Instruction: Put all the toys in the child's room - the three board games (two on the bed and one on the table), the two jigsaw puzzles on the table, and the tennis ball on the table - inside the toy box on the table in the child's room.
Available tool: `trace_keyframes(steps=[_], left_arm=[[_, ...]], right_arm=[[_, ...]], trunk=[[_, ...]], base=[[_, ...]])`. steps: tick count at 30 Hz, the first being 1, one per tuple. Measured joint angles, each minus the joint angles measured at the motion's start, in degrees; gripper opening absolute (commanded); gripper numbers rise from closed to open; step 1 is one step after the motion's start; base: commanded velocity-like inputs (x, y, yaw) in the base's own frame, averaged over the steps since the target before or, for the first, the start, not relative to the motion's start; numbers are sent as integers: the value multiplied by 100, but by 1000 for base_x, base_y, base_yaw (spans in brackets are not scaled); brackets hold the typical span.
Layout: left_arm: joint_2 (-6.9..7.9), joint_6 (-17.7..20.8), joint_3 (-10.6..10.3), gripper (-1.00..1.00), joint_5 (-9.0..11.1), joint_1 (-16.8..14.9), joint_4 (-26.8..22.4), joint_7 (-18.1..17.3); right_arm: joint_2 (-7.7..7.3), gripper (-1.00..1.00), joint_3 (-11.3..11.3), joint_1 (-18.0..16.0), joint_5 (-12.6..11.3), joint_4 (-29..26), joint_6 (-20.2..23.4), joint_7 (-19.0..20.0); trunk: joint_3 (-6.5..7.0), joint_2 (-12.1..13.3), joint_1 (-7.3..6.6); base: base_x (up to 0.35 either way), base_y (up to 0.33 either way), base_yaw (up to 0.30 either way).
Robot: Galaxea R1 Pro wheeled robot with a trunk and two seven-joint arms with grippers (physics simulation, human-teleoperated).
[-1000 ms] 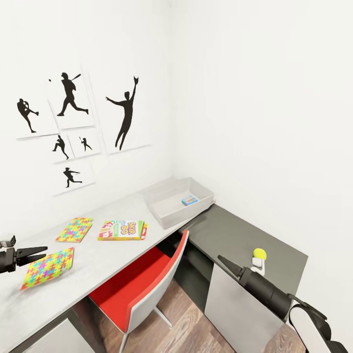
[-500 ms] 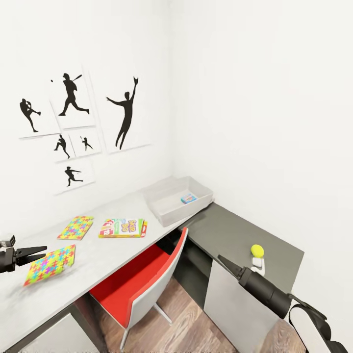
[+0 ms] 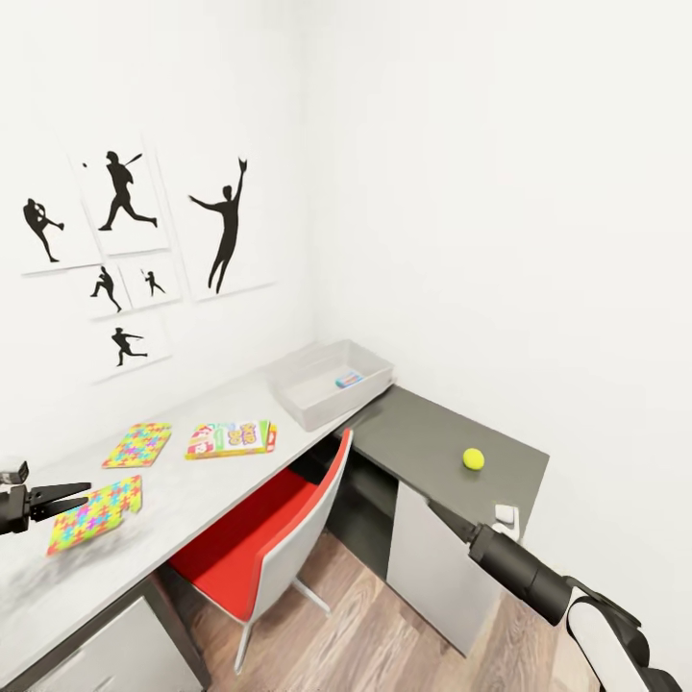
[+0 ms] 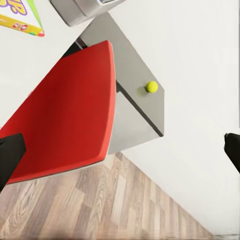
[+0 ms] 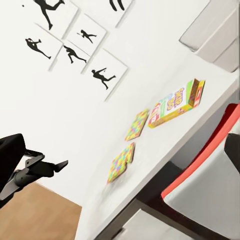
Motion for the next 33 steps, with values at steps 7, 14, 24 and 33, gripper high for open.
trace_keyframes(steps=[7, 14, 24, 33], left_arm=[[29, 0, 1, 100, -1, 0, 0, 0], [42, 0, 11, 100, -2, 0, 0, -1], [55, 0, 31, 100, -2, 0, 0, -1], [58, 0, 35, 100, 1, 0, 1, 1]], right_arm=[[0, 100, 0, -1, -1, 6, 1, 8], [0, 100, 0, 1, -1, 8, 0, 11], [6, 100, 0, 0, -1, 8, 0, 11], [2, 100, 0, 2, 0, 7, 1, 10]], trunk=[[37, -1, -2], [74, -1, -2], [128, -1, -2], [177, -1, -2]], base=[[-114, 184, -235], [-20, 225, -237], [-3, 272, -237], [0, 172, -237]])
